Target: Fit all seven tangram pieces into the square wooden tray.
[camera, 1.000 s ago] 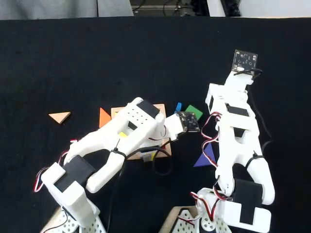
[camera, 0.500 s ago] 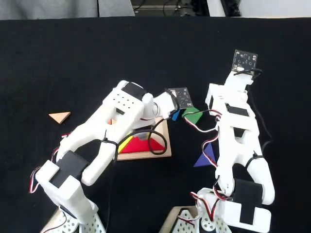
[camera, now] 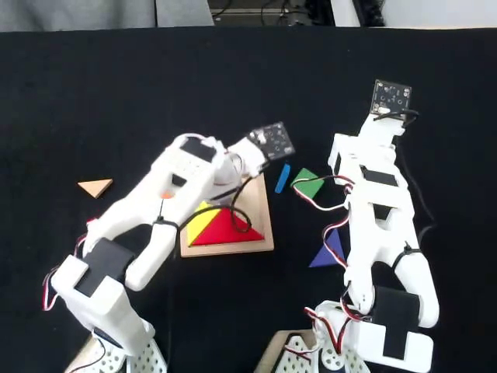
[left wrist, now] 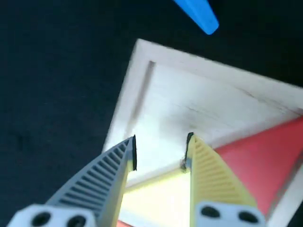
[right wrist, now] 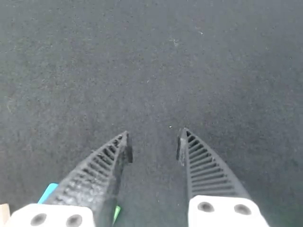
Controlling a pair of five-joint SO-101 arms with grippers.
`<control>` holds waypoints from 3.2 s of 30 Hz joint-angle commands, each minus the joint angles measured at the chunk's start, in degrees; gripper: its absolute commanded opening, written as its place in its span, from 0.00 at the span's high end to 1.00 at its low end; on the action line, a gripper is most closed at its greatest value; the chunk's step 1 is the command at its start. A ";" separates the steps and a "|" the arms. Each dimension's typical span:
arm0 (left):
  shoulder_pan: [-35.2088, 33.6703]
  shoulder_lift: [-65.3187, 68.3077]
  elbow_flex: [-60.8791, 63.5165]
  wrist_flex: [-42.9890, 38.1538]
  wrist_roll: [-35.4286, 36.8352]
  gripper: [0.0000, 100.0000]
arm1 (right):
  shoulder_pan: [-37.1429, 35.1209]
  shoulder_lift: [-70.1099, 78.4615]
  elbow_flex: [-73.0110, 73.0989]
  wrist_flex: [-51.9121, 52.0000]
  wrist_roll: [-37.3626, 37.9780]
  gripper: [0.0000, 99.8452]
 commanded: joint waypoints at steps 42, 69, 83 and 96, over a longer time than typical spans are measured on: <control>-40.57 -47.12 -16.04 30.51 11.78 0.81 | -1.49 -0.13 -0.75 -1.41 -0.26 0.83; -51.82 -47.21 17.54 21.71 4.40 0.81 | -1.93 -0.13 -0.13 -1.41 -0.26 0.83; -30.29 -27.43 17.10 8.00 16.62 0.80 | -1.93 -0.13 1.71 -5.89 -0.26 0.83; -20.88 -7.21 2.77 12.04 27.16 0.74 | -1.93 -0.13 1.71 -5.89 -0.26 0.83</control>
